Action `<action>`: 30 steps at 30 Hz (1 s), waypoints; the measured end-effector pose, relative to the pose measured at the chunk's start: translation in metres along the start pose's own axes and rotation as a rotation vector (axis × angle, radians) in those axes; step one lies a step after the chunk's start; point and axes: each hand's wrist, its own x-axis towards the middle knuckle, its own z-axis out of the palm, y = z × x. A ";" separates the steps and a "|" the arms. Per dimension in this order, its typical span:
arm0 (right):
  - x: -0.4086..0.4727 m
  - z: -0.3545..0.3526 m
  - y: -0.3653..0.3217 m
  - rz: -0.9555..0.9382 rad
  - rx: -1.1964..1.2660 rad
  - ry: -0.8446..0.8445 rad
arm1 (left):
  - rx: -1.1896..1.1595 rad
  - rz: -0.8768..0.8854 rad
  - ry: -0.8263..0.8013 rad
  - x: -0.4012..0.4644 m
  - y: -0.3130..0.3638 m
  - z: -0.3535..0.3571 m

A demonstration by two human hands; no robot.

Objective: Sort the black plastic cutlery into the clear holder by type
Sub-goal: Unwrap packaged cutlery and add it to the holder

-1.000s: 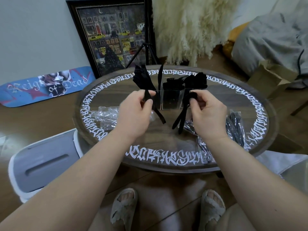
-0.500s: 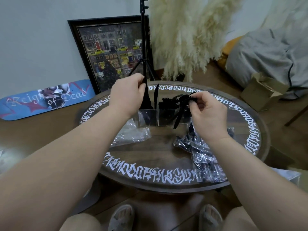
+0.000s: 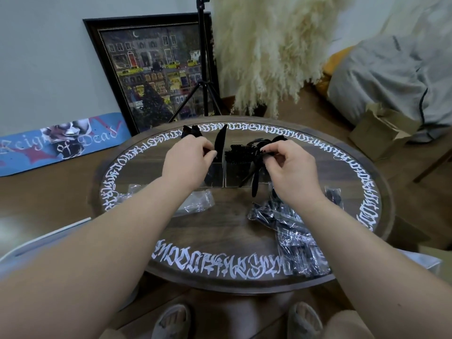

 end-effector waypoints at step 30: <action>-0.004 -0.014 -0.003 -0.010 0.055 0.053 | -0.188 0.222 0.362 0.019 0.027 -0.031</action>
